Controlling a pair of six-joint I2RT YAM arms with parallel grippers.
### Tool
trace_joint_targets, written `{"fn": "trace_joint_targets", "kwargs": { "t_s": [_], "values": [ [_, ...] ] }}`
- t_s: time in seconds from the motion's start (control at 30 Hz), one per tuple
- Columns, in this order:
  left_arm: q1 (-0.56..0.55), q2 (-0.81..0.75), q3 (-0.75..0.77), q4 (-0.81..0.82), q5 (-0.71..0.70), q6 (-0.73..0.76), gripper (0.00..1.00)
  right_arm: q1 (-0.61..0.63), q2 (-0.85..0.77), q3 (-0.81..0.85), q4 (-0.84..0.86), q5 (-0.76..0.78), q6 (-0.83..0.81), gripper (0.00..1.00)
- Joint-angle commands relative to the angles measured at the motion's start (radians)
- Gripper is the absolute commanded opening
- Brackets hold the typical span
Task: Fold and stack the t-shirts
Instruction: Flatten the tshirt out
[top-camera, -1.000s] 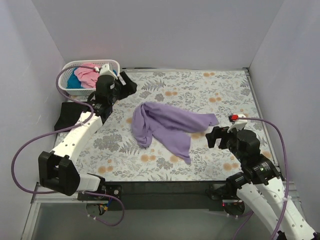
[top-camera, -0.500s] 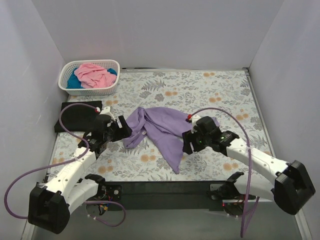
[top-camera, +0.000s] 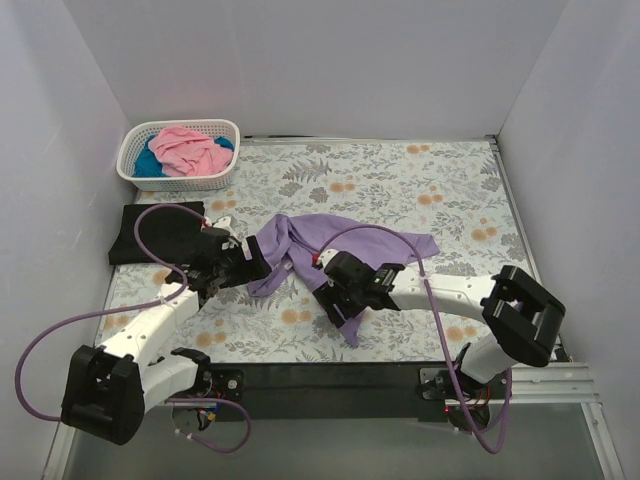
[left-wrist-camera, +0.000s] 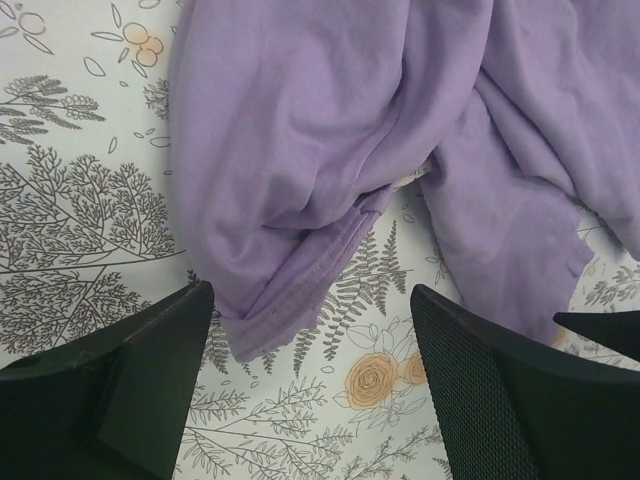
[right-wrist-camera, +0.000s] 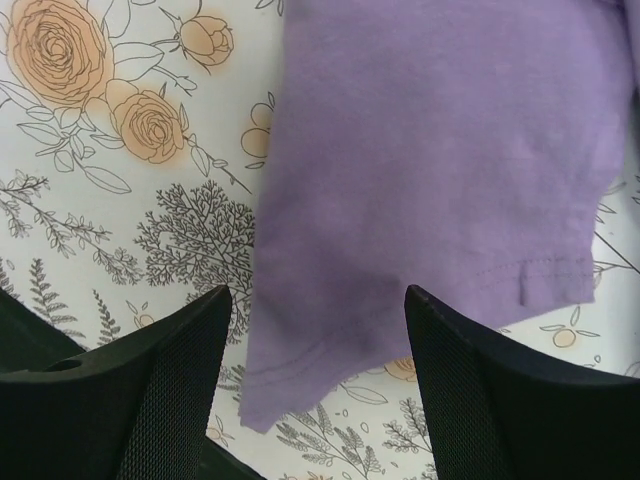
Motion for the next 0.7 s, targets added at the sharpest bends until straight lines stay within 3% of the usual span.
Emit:
{"fn": "trace_joint_targets", "kwargs": {
  "t_s": [0.0,0.1,0.2,0.23,0.3,0.33,0.37,0.47,0.57,0.63,0.67],
  "values": [
    [-0.005,0.034,0.021,0.004,0.052,0.014,0.81,0.043,0.058,0.064,-0.033,0.091,0.009,0.77],
    [-0.013,0.077,0.021,0.003,0.050,0.008,0.81,0.066,0.101,0.072,-0.053,0.102,0.015,0.74],
    [-0.025,0.123,0.029,-0.002,0.035,0.002,0.81,0.075,0.118,0.073,-0.077,0.115,0.016,0.56],
    [-0.030,0.141,0.038,-0.006,0.015,-0.003,0.79,0.077,0.112,0.073,-0.083,0.116,0.015,0.40],
    [-0.030,0.175,0.056,-0.020,-0.010,-0.014,0.63,0.078,0.093,0.073,-0.103,0.108,0.012,0.18],
    [-0.030,0.218,0.091,-0.028,-0.019,-0.011,0.56,0.081,0.063,0.076,-0.113,0.101,0.011,0.02],
    [-0.030,0.238,0.113,-0.043,-0.064,-0.009,0.33,0.083,0.044,0.076,-0.132,0.069,0.005,0.01],
    [-0.028,0.318,0.237,-0.053,-0.187,0.000,0.00,0.100,-0.045,0.087,-0.191,-0.011,-0.003,0.01],
    [-0.024,0.446,0.377,-0.066,-0.255,0.028,0.00,0.120,-0.157,0.101,-0.238,-0.074,-0.012,0.01],
    [-0.013,0.625,0.702,-0.127,-0.335,0.072,0.00,0.139,-0.249,0.115,-0.260,-0.285,-0.034,0.01],
    [-0.010,0.626,0.704,-0.128,-0.352,0.084,0.00,0.143,-0.259,0.121,-0.260,-0.286,-0.037,0.01]
  ]
}}
